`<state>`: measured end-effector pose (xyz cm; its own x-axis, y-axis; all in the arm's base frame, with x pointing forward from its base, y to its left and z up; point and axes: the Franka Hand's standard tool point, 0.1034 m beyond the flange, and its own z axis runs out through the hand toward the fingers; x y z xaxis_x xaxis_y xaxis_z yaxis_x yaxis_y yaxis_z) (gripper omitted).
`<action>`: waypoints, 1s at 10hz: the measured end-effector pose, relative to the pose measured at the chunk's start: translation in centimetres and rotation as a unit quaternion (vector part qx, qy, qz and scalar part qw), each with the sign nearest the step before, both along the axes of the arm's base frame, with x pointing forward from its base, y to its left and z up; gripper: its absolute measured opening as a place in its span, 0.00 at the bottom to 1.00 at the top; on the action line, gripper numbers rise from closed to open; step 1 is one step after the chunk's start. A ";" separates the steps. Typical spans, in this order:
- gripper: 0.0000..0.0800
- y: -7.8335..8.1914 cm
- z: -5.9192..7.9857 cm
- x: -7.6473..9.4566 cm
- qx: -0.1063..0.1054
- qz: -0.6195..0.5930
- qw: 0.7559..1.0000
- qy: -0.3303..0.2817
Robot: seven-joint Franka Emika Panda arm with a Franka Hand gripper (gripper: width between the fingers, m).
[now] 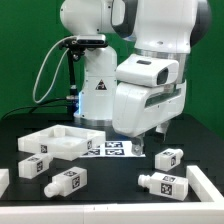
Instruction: Assemble one leg
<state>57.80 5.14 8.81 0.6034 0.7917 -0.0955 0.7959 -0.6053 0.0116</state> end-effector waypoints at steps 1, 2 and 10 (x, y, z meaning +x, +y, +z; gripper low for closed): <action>0.81 0.0 0.0 0.0 0.000 0.001 1.000 0.000; 0.81 0.0 0.0 0.0 0.000 0.001 1.000 0.000; 0.81 3.1 -7.3 -1.6 0.039 0.024 0.998 -0.033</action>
Offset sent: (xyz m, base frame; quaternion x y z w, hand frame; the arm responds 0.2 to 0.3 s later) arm 0.0000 0.0000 0.0000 0.0000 0.0000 0.0000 1.0000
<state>56.25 8.28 1.49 0.5673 0.8235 0.0066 0.8233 -0.5673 0.0184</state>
